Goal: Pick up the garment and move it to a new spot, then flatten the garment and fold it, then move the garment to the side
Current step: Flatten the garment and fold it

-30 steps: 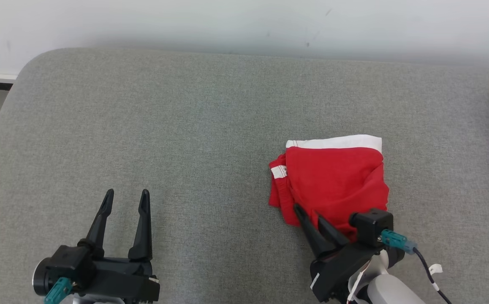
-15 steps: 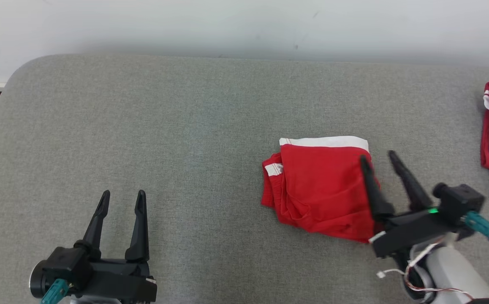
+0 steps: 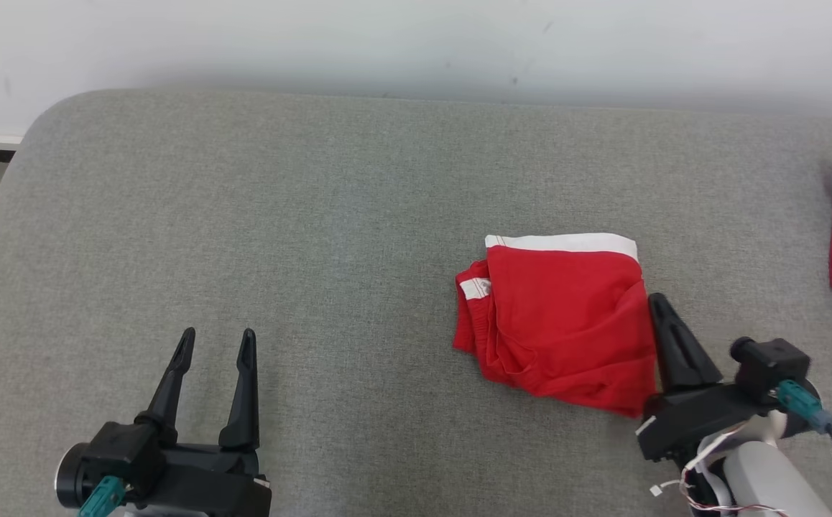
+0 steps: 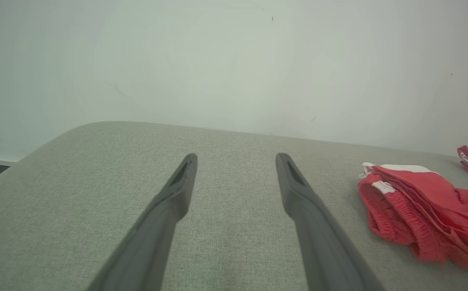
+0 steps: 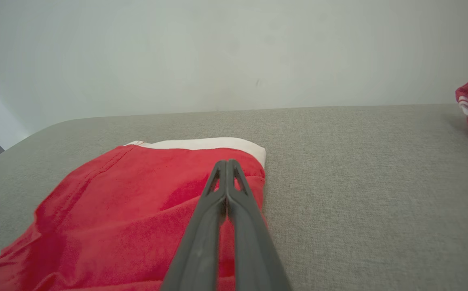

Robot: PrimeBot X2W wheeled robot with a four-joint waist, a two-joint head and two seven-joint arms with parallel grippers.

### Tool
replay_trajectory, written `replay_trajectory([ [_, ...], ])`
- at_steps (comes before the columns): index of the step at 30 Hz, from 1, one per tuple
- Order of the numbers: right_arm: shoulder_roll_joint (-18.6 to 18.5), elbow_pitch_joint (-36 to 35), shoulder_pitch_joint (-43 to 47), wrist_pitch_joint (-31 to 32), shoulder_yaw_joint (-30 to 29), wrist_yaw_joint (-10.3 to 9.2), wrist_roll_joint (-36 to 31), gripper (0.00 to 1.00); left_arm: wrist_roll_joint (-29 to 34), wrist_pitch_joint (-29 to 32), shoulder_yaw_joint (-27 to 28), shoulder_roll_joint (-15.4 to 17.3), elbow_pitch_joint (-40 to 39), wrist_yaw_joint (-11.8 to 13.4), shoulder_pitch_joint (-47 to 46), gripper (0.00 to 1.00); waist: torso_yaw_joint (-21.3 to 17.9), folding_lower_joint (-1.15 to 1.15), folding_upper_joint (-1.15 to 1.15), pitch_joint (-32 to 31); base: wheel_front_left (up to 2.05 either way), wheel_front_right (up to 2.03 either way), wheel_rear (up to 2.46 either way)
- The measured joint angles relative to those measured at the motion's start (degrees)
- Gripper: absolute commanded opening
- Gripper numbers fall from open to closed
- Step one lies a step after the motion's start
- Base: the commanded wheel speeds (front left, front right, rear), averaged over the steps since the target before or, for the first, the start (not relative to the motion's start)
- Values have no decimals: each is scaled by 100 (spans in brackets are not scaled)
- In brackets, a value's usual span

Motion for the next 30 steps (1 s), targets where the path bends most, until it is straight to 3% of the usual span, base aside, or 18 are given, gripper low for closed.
replay_trajectory([
  [21, 913, 568, -110, -8, 1155, 0, -470, 0, -2, 0, -191, 16, 116, -1, -97, 100, 381, 0, 0, 80, 0, 0, 0],
  [30, 936, 0, -204, -9, 813, 0, -566, 0, 0, 0, -88, 49, 124, -1, -113, 100, 155, 0, 0, 44, 0, 0, 0],
])
